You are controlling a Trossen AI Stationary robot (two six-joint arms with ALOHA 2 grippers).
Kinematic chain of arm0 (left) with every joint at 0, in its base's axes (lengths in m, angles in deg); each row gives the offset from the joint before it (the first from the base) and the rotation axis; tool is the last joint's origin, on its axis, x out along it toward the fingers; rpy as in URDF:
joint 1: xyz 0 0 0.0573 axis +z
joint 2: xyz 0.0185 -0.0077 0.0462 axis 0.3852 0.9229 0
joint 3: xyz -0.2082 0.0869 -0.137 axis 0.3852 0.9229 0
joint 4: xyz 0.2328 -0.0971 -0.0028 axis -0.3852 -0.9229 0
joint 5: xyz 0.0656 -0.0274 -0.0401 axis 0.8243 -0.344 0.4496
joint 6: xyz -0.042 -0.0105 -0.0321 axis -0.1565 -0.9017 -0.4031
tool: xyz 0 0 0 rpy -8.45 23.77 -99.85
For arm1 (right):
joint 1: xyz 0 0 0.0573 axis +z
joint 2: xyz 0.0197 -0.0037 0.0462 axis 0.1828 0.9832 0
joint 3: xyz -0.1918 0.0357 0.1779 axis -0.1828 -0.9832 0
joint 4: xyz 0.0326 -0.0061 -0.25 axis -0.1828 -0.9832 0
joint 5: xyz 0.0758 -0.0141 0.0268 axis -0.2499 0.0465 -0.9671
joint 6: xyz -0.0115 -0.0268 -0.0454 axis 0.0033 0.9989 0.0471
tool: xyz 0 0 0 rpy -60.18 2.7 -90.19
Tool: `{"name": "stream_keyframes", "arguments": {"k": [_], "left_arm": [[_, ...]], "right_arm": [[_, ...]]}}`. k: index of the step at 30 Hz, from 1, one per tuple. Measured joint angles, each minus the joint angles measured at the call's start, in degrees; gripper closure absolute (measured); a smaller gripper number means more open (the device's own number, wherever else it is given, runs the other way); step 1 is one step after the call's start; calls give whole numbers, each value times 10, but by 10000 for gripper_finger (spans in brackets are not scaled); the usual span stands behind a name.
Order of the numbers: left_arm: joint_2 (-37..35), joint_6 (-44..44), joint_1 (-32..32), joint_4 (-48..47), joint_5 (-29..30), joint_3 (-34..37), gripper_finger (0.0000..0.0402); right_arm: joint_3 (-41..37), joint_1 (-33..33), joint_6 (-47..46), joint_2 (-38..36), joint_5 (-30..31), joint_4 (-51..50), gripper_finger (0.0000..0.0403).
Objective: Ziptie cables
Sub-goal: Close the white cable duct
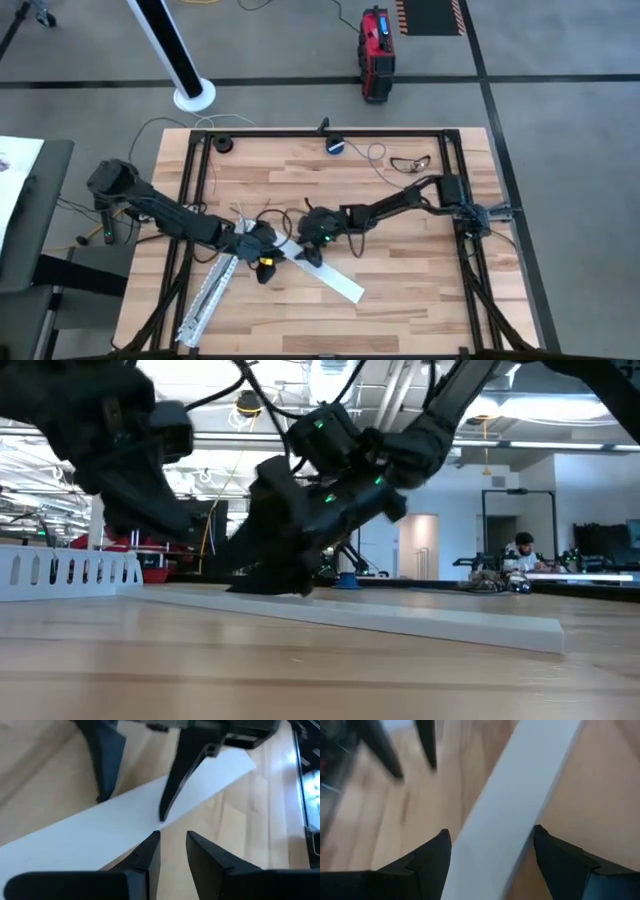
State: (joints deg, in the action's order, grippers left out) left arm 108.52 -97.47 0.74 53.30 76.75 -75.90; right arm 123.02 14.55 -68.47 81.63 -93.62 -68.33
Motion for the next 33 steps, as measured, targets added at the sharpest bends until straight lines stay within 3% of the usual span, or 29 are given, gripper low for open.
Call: {"name": "stream_keyframes", "arguments": {"k": [5, 9, 13, 16, 20, 24, 29, 33], "left_arm": [[39, 2, 0, 15, -14, -32, 328], [80, 19, 8, 86, -18, -59, 332], [144, 41, 23, 130, -98, -100, 332], [201, 60, 25, 118, -182, -149, 332], [264, 119, 24, 45, -255, -217, 332], [330, 186, 34, -13, -229, -270, 332], [402, 213, 77, -8, -274, -318, 332], [425, 230, 104, -8, -259, -356, 332]], "right_arm": [[-69, 18, 25, -136, 111, -182, 132], [-133, 45, -50, -263, 151, -268, 132], [-211, 128, -183, -361, 225, -289, 133], [-247, 183, -289, -417, 324, -288, 133], [-258, 230, -374, -463, 377, -331, 133], [-257, 258, -411, -492, 409, -343, 133], [-256, 296, -454, -506, 429, -340, 133], [-256, 333, -485, -506, 454, -342, 133]]}}
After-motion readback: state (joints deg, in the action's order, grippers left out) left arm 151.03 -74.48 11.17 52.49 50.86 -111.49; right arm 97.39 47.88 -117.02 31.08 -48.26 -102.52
